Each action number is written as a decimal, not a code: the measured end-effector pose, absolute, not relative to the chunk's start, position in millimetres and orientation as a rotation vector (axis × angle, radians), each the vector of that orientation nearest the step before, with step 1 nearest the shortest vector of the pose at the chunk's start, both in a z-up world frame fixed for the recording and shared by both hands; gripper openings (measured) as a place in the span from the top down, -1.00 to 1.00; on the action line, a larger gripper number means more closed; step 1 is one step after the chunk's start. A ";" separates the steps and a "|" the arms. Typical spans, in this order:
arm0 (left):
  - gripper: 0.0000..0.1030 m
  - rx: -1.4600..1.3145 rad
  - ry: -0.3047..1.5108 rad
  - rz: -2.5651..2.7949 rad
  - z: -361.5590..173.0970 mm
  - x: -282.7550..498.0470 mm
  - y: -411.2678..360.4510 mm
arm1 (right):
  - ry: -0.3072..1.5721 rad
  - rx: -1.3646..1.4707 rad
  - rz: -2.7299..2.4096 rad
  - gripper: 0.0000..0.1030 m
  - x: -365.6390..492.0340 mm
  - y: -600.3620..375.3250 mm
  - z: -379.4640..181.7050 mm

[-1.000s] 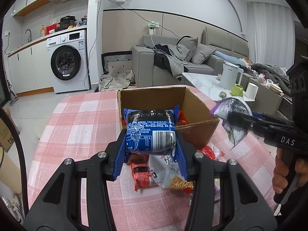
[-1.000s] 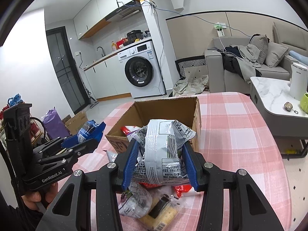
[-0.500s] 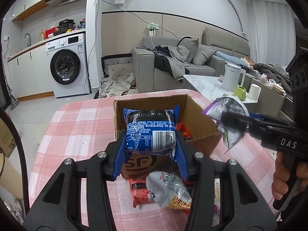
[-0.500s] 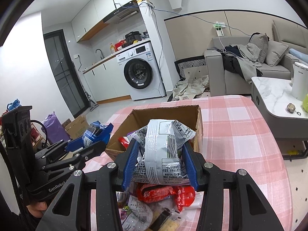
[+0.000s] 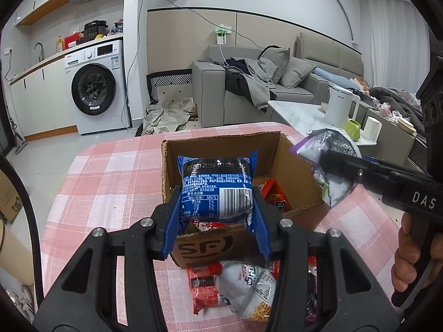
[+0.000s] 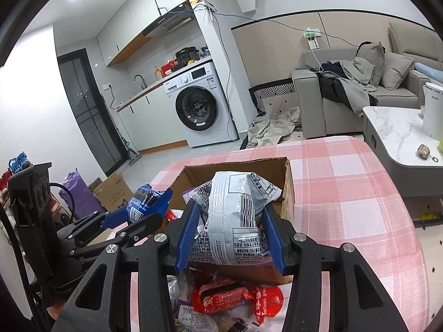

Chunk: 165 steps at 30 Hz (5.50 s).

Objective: Organize snacks

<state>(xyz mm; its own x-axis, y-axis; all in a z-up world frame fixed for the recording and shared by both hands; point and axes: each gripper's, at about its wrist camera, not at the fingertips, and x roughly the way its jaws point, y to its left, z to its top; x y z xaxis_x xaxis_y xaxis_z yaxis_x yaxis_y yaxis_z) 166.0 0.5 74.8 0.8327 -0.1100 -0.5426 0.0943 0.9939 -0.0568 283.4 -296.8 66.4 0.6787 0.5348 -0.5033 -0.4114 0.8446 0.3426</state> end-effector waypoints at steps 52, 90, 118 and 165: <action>-0.01 -0.029 0.641 -0.066 25.8 246.4 24.9 | 0.662 0.072 0.467 -0.10 333.9 -258.1 41.1; -0.98 -0.027 0.633 -0.092 35.1 120.7 29.5 | 0.768 0.083 0.504 -0.99 238.7 -303.5 21.0; -0.98 -0.005 0.703 -0.120 18.1 89.8 21.8 | 0.859 0.038 0.489 -0.99 218.4 -308.5 2.2; -0.98 -0.024 0.727 -0.159 18.1 89.4 24.8 | 0.941 0.050 0.742 -0.17 212.8 -251.6 -34.5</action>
<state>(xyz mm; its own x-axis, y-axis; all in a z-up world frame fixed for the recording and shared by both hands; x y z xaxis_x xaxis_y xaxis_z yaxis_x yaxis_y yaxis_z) 89.4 24.8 18.1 0.7358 -0.1531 -0.6596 0.1362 0.9877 -0.0774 212.8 -251.6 -34.5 0.3636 0.5975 -0.7147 -0.5557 0.7549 0.3483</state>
